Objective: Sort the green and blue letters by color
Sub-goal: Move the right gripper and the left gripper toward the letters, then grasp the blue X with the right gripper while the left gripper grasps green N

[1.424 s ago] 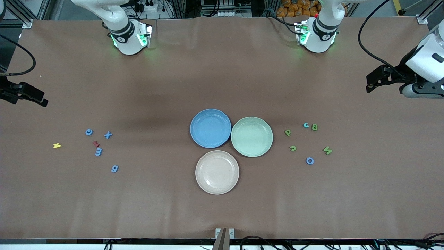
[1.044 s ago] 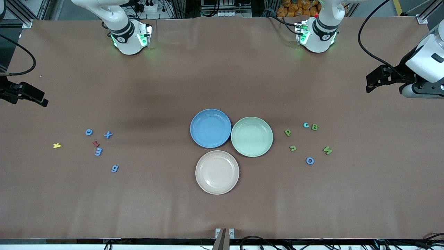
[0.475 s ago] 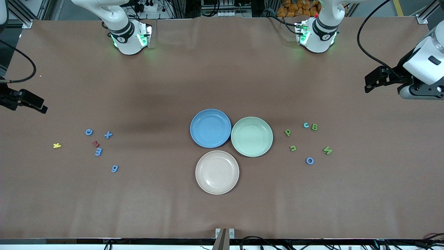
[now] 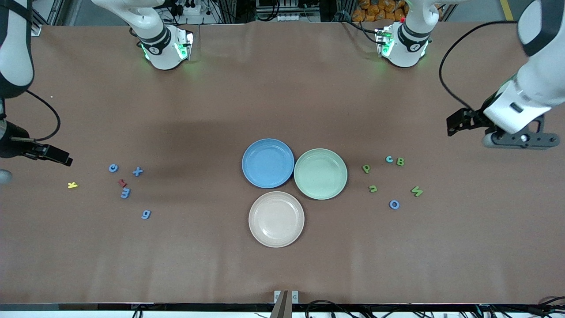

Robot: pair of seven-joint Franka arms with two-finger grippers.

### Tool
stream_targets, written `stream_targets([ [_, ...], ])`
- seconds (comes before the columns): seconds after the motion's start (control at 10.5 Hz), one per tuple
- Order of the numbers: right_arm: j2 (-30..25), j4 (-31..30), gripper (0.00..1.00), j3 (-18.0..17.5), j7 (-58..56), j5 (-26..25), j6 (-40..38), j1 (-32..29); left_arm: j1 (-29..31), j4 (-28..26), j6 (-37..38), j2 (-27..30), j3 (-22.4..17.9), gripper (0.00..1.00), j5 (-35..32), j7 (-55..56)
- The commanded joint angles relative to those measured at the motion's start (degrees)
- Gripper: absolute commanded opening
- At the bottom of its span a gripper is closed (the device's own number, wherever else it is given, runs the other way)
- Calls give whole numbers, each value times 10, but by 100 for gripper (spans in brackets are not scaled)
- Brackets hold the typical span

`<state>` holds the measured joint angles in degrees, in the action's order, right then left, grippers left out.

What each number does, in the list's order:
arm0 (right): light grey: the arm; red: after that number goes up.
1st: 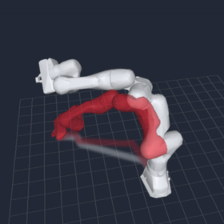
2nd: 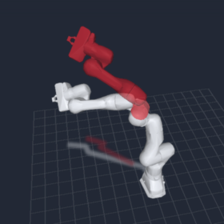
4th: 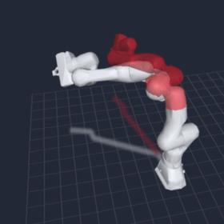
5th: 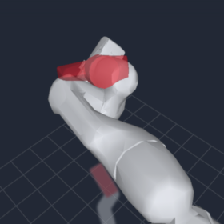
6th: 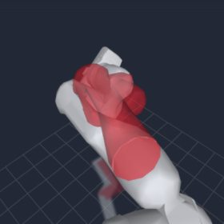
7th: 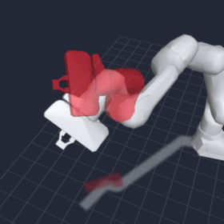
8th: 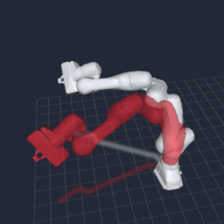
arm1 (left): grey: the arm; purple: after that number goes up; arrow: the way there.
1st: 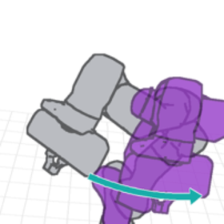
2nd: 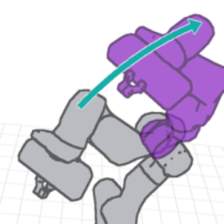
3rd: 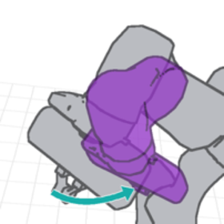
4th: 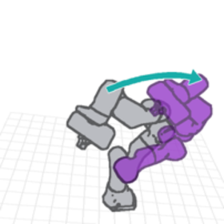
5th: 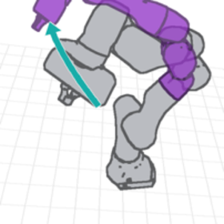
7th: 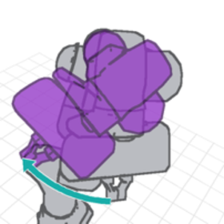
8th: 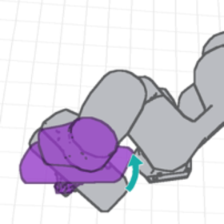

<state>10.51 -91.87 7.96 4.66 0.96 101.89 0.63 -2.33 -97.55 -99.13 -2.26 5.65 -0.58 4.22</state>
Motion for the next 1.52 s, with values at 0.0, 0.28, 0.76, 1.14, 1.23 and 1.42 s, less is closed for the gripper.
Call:
stream_targets([
  [0.0, -13, -85, 100, -3, 150, 6, 64, -5, 4, -114, -117, 15, 4, 100, -27, -9],
  [0.28, -8, -199, 100, -4, 324, 5, 173, -5, 7, -175, -251, -42, 4, 100, -50, -8],
  [0.76, 35, -317, 100, -8, 373, 7, 333, -6, 10, -175, -375, -168, 5, 100, -103, -29],
  [1.14, 77, -339, 100, -25, 373, 33, 406, -5, 31, -168, -435, -232, 6, 100, -142, -148],
  [1.23, 87, -341, 100, -28, 373, 37, 426, -6, 38, -165, -452, -250, 6, 100, -142, -170],
  [1.42, 112, -346, 100, -28, 372, 37, 462, -7, 55, -163, -479, -272, 9, 100, -135, -222],
])
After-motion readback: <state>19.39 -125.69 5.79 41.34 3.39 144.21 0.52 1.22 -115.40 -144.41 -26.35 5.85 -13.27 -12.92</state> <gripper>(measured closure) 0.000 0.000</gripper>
